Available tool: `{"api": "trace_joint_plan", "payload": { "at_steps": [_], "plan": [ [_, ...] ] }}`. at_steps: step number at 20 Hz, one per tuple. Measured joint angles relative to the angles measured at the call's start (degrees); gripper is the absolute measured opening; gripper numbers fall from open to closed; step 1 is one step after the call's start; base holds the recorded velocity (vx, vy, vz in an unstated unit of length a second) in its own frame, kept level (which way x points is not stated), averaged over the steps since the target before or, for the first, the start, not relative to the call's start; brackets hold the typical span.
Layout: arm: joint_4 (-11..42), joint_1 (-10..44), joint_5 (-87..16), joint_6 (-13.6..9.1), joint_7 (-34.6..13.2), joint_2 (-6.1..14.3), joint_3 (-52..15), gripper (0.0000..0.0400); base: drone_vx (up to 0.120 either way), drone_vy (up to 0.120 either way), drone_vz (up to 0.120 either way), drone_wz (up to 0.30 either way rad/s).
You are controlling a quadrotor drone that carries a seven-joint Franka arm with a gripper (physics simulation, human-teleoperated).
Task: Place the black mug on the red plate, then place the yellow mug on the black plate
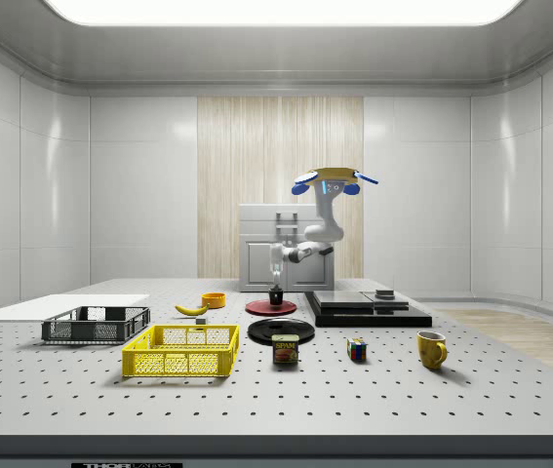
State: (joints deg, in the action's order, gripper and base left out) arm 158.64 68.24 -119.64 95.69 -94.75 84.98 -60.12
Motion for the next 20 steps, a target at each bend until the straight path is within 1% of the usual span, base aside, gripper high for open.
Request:
{"api": "trace_joint_plan", "payload": {
  "at_steps": [1, 3, 6, 9, 12, 16, 20],
  "plan": [
    [0.05, -0.06, 0.04, -0.1, 0.03, -0.06, -0.06, 0.0263, 0.0, 0.0, 0.0, 0.0],
    [0.39, -0.31, 0.55, -0.53, 0.08, -0.13, -0.66, 0.0317, 0.0, 0.0, 0.0, 0.0],
    [1.23, -0.82, 2.01, -1.47, 0.12, -0.18, -2.28, 0.0361, 0.0, 0.0, 0.013, 0.0],
    [2.01, -1.27, 3.54, -2.37, 0.13, -0.22, -3.95, 0.0381, 0.0, 0.0, 0.12, 0.0],
    [2.46, -1.53, 4.49, -2.91, 0.13, -0.27, -4.99, 0.0391, 0.0, 0.0, 0.12, 0.0],
    [2.75, -1.69, 5.14, -3.29, 0.13, -0.32, -5.7, 0.0397, -0.11, 0.12, 0.11, 0.0],
    [2.87, -1.76, 5.41, -3.46, 0.13, -0.36, -6.0, 0.0399, -0.12, 0.12, 0.0, 0.0]
  ]
}}
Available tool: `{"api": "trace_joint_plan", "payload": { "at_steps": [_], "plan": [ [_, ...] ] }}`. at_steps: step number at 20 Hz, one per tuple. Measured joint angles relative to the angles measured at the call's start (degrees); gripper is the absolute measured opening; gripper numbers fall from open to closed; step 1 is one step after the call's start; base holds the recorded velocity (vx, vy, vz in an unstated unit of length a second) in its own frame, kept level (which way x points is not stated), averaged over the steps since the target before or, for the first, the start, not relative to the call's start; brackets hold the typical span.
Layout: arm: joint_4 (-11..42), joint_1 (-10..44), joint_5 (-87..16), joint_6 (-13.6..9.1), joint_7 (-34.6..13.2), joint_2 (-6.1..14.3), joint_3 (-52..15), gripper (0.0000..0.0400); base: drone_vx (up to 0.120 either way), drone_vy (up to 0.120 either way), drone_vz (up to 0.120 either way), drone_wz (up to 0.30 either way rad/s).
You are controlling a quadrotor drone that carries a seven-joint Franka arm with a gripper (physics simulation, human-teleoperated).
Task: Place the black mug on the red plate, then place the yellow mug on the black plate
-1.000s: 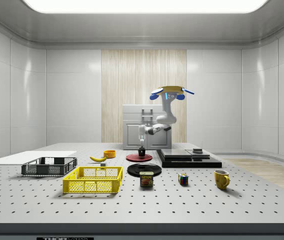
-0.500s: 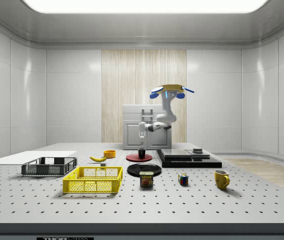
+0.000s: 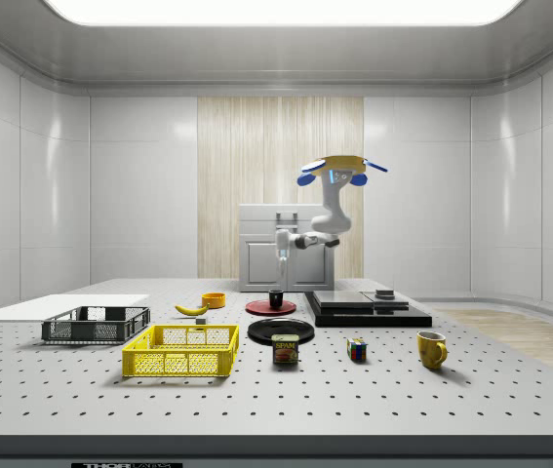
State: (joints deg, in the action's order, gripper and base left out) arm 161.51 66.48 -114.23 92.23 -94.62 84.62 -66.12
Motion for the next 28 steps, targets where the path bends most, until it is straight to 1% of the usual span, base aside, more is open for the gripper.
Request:
{"api": "trace_joint_plan", "payload": {
  "at_steps": [28],
  "plan": [
    [0.08, -0.08, 0.14, -0.18, 0.03, -0.1, -0.18, 0.04, -0.12, 0.12, 0.0, 0.0]
  ]
}}
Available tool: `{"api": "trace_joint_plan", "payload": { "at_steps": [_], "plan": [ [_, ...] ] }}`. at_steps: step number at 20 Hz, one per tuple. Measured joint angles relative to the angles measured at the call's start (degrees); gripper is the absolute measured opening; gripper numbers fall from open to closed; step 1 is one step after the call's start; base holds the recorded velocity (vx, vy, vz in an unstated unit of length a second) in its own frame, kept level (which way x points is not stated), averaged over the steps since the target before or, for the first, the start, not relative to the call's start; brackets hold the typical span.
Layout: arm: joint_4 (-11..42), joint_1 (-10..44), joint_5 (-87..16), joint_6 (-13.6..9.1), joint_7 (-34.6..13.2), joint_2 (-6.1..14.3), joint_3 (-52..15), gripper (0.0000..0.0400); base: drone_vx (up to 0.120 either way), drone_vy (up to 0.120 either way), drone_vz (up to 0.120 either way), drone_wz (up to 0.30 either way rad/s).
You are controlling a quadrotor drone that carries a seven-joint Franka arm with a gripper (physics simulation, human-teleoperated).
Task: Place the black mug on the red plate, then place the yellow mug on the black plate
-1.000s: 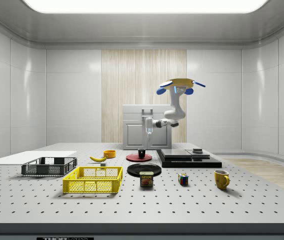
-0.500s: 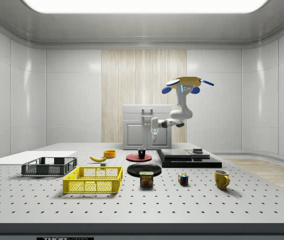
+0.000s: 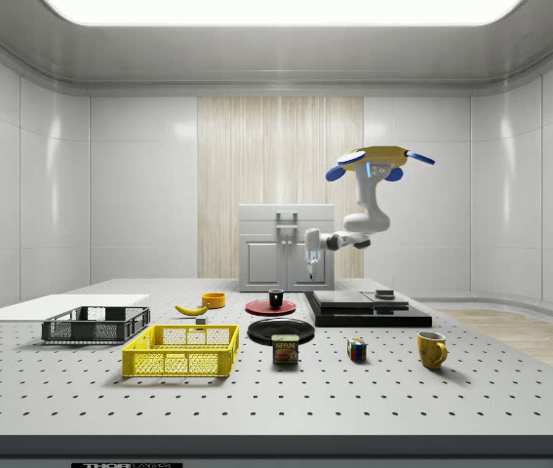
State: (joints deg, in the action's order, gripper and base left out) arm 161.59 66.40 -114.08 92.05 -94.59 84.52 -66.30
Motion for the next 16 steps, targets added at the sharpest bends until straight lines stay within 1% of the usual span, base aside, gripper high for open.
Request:
{"api": "trace_joint_plan", "payload": {
  "at_steps": [16],
  "plan": [
    [0.0, -0.02, -0.02, -0.03, 0.01, -0.04, 0.01, 0.04, -0.12, 0.12, 0.0, 0.0]
  ]
}}
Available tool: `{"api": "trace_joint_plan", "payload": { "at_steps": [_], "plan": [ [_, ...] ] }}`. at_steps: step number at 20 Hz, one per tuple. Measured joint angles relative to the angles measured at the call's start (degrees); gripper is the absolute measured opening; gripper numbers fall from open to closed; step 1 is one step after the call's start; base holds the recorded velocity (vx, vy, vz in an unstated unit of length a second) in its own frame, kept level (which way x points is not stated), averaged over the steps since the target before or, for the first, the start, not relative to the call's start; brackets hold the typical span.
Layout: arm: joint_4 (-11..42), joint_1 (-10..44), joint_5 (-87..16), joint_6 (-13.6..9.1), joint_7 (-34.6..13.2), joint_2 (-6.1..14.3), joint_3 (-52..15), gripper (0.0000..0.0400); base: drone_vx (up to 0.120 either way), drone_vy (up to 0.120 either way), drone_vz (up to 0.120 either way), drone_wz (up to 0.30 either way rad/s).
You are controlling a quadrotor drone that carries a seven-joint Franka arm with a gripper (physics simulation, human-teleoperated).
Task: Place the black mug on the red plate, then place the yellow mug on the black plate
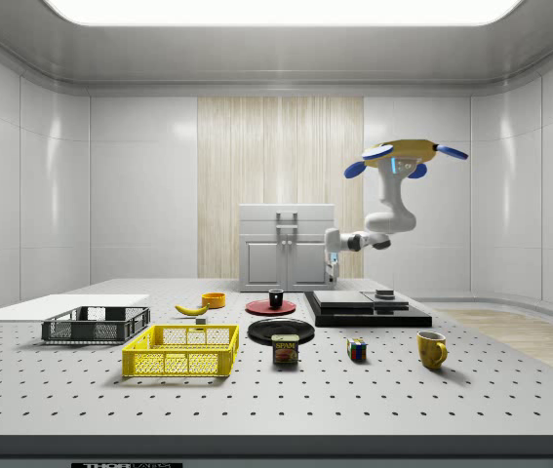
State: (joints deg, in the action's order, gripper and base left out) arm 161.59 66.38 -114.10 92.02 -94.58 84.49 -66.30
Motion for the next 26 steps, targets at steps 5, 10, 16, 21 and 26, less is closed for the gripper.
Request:
{"api": "trace_joint_plan", "payload": {
  "at_steps": [5, 10, 16, 21, 26],
  "plan": [
    [0.0, 0.0, 0.0, -0.01, 0.0, -0.01, 0.0, 0.04, -0.12, 0.12, 0.0, 0.0],
    [0.0, -0.01, -0.01, -0.02, 0.01, -0.02, 0.0, 0.04, -0.12, 0.12, 0.0, 0.0],
    [0.0, -0.01, -0.01, -0.03, 0.01, -0.03, 0.01, 0.04, -0.12, 0.12, 0.0, 0.0],
    [0.0, -0.02, -0.02, -0.04, 0.02, -0.04, 0.01, 0.04, -0.12, 0.12, 0.0, 0.0],
    [0.01, -0.02, -0.02, -0.04, 0.02, -0.04, 0.01, 0.04, -0.12, 0.12, 0.0, 0.0]
  ]
}}
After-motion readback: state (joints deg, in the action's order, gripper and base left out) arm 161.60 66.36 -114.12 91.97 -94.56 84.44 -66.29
